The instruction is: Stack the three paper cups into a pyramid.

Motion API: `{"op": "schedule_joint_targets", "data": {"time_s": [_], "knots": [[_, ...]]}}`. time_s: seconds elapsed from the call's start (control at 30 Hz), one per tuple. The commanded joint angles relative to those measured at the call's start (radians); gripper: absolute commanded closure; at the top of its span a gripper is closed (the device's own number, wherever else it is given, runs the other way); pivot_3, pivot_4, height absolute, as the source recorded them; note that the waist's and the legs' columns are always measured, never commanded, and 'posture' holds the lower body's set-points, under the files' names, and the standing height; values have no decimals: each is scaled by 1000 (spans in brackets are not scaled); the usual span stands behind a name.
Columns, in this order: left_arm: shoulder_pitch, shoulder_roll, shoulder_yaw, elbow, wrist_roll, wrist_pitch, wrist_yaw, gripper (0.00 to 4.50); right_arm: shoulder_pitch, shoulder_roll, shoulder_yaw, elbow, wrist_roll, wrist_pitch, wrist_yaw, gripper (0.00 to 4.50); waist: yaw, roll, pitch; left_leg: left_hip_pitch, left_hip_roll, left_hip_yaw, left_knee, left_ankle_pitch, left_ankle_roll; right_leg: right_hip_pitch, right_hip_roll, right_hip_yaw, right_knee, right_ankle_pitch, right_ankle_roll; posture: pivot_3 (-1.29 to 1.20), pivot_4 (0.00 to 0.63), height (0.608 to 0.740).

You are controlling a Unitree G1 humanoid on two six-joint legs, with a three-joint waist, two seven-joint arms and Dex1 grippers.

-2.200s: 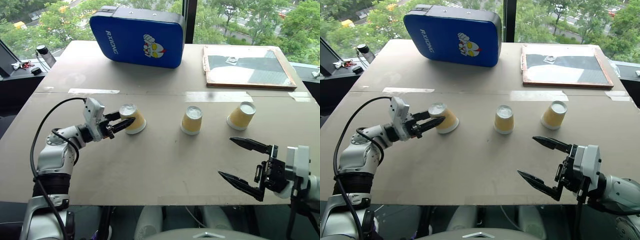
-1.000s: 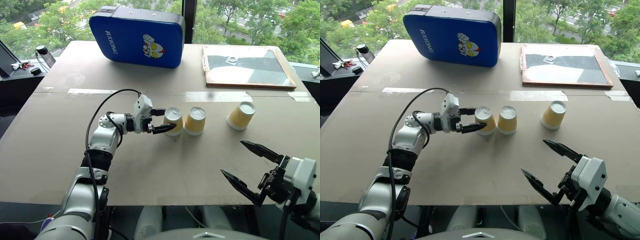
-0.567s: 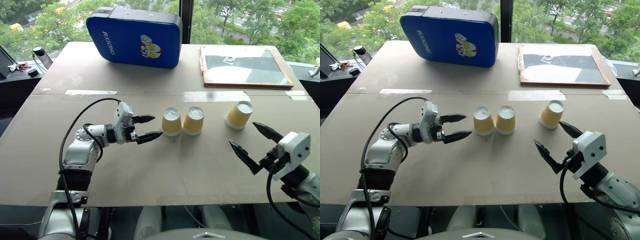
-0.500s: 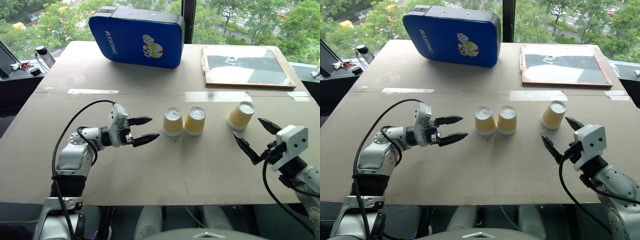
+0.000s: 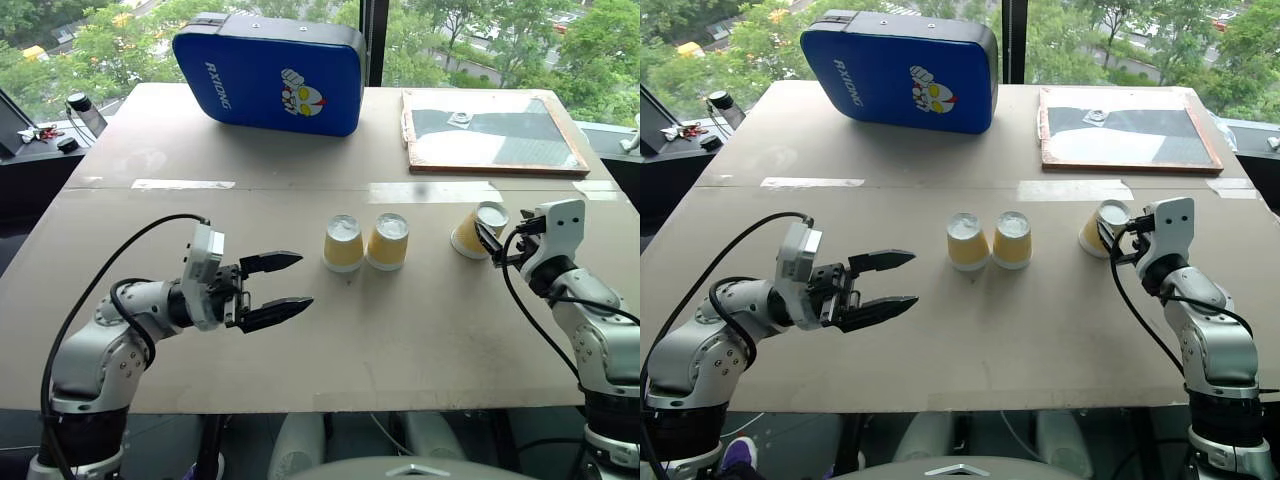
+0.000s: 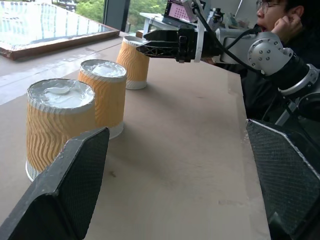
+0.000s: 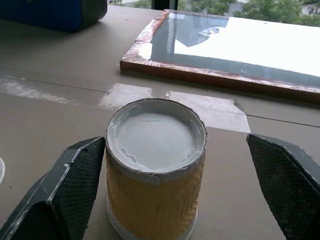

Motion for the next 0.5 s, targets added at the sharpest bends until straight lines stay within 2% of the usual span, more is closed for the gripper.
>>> {"op": "schedule_joint_targets", "data": {"time_s": [0.03, 0.13, 0.2, 0.23, 0.27, 0.3, 0.33, 0.5], "knots": [[16, 8, 27, -56, -28, -8, 23, 34, -41, 2, -6, 27, 10, -4, 25, 0, 2, 0, 0, 0, 0, 0, 0, 0, 0, 0, 0, 0, 0, 0, 0, 0, 150, 740], [34, 3, 34, -67, -30, -21, 36, 34, -74, 15, 0, 64, 20, 7, 39, 0, 1, 0, 0, 0, 0, 0, 0, 0, 0, 0, 0, 0, 0, 0, 0, 0, 150, 740], [43, -4, 38, -75, -34, -29, 44, 0, -90, 18, 2, 80, 23, 7, 55, 1040, 0, 0, 0, 0, 0, 0, 0, 0, 0, 0, 0, 0, 0, 0, 0, 0, 150, 740], [45, -9, 38, -77, -34, -34, 50, 0, -94, 16, 0, 83, 22, 7, 58, 1337, 0, 1, 0, 0, 0, 0, 0, 0, 0, 0, 0, 0, 0, 0, 0, 0, 150, 740], [45, -13, 36, -79, -32, -38, 57, 0, -97, 11, -3, 83, 20, 5, 64, 1935, 0, 1, 0, 0, 0, 0, 0, 0, 0, 0, 0, 0, 0, 0, 0, 0, 150, 740], [47, -19, 34, -77, -20, -52, 63, 0, -95, 4, -3, 74, 20, 3, 73, 2230, 0, 1, 0, 0, 0, 0, 0, 0, 0, 0, 0, 0, 0, 0, 0, 0, 150, 740], [47, -27, 31, -73, -5, -69, 71, 0, -94, -3, -4, 64, 21, 1, 83, 2349, 1, 1, 0, 0, 0, 0, 0, 0, 0, 0, 0, 0, 0, 0, 0, 0, 150, 740], [54, -109, 53, -14, 49, -196, 117, 0, -104, -53, 9, -58, 68, 37, 163, 2349, 2, 1, 1, 0, 0, 1, 0, 0, 0, 0, 0, 0, -1, 0, 0, 0, 150, 740]]}}
